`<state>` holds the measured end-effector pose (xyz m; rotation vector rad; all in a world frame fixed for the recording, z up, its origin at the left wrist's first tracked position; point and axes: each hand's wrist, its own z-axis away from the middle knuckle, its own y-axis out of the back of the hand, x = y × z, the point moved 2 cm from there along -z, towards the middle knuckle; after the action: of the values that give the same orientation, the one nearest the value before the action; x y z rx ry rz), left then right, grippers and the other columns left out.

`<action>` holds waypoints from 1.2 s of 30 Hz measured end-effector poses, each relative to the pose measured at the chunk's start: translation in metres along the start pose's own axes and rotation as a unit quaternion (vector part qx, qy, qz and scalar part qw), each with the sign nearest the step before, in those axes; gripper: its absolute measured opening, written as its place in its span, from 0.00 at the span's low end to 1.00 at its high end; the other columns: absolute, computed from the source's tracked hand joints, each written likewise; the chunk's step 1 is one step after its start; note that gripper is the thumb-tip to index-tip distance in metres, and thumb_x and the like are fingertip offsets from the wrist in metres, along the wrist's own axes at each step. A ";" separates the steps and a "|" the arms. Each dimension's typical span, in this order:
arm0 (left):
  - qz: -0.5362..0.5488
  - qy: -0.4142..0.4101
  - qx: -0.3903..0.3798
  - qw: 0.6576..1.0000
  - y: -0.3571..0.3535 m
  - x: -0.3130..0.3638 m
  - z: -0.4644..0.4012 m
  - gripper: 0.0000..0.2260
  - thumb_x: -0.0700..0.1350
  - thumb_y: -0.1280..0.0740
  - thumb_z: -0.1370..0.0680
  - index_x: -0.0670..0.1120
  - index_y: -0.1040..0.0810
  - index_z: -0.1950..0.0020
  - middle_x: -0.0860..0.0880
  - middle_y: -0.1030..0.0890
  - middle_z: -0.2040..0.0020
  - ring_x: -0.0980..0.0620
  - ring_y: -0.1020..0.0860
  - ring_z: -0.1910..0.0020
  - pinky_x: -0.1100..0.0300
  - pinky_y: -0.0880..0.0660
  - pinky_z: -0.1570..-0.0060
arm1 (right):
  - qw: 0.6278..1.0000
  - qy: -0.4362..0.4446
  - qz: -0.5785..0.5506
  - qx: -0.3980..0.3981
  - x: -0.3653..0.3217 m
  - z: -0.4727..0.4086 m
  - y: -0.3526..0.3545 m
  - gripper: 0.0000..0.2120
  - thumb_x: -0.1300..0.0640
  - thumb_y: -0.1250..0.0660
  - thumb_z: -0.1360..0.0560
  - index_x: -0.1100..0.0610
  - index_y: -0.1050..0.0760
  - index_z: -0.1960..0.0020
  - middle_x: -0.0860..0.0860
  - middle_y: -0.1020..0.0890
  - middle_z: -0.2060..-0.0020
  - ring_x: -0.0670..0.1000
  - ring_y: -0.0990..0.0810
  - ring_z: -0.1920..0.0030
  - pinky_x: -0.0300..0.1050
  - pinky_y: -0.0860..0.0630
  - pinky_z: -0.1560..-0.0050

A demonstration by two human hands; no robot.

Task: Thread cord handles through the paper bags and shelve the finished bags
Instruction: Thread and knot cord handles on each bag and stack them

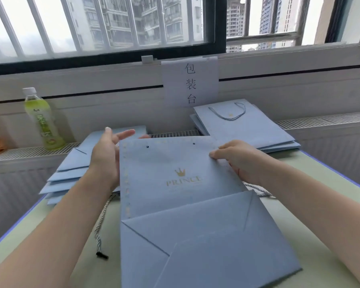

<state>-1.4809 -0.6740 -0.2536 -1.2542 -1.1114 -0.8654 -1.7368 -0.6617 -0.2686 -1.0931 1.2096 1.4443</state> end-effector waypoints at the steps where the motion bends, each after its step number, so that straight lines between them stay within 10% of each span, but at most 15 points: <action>1: -0.023 -0.007 0.008 1.000 -0.001 0.000 -0.001 0.21 0.60 0.44 0.21 0.44 0.22 0.49 0.41 0.16 0.53 0.42 0.18 0.56 0.48 0.23 0.55 | 0.999 0.016 0.032 0.013 -0.001 -0.002 -0.001 0.08 0.62 0.36 0.24 0.62 0.28 0.61 0.56 0.26 0.67 0.53 0.25 0.72 0.39 0.30 0.70; 3: -0.162 -0.066 -0.018 0.985 -0.007 -0.003 0.004 0.09 0.49 0.36 0.21 0.45 0.21 0.55 0.43 0.17 0.58 0.46 0.20 0.64 0.55 0.24 0.60 | 0.974 0.067 0.210 0.055 -0.003 -0.003 0.000 0.07 0.61 0.39 0.23 0.61 0.31 0.59 0.56 0.29 0.65 0.53 0.29 0.66 0.43 0.33 0.64; 6: -0.388 -0.166 -0.007 0.907 -0.014 -0.010 0.008 0.06 0.42 0.32 0.23 0.46 0.21 0.60 0.49 0.21 0.65 0.53 0.25 0.68 0.62 0.30 0.65 | 0.819 0.073 0.564 0.081 -0.002 0.002 0.004 0.06 0.64 0.46 0.25 0.59 0.31 0.53 0.54 0.28 0.58 0.56 0.29 0.58 0.46 0.33 0.58; 9: -0.527 -0.210 -0.009 0.823 -0.018 -0.022 0.008 0.07 0.45 0.35 0.22 0.45 0.20 0.56 0.49 0.20 0.61 0.51 0.24 0.61 0.60 0.33 0.63 | 0.752 0.034 0.659 -0.009 0.002 0.010 0.005 0.08 0.66 0.45 0.27 0.56 0.37 0.62 0.52 0.31 0.56 0.55 0.30 0.56 0.45 0.32 0.56; 16: -0.645 -0.224 -0.033 0.730 -0.025 -0.038 0.015 0.16 0.51 0.44 0.18 0.40 0.25 0.56 0.44 0.22 0.58 0.42 0.26 0.54 0.53 0.29 0.56 | 0.742 0.061 0.668 -0.001 0.007 0.003 0.013 0.11 0.68 0.45 0.27 0.57 0.40 0.64 0.53 0.31 0.61 0.55 0.32 0.58 0.43 0.37 0.65; 36: -0.630 -0.263 -0.010 0.731 -0.022 -0.039 0.015 0.15 0.52 0.43 0.19 0.44 0.24 0.55 0.47 0.20 0.56 0.44 0.26 0.54 0.54 0.33 0.58 | 0.774 0.118 0.622 0.028 0.016 -0.019 0.022 0.05 0.64 0.42 0.26 0.63 0.28 0.56 0.57 0.23 0.56 0.58 0.25 0.55 0.48 0.29 0.58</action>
<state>-1.5147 -0.6650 -0.2855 -0.5934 -2.5298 -1.5225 -1.7602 -0.6805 -0.2825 -0.3071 2.3684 2.1986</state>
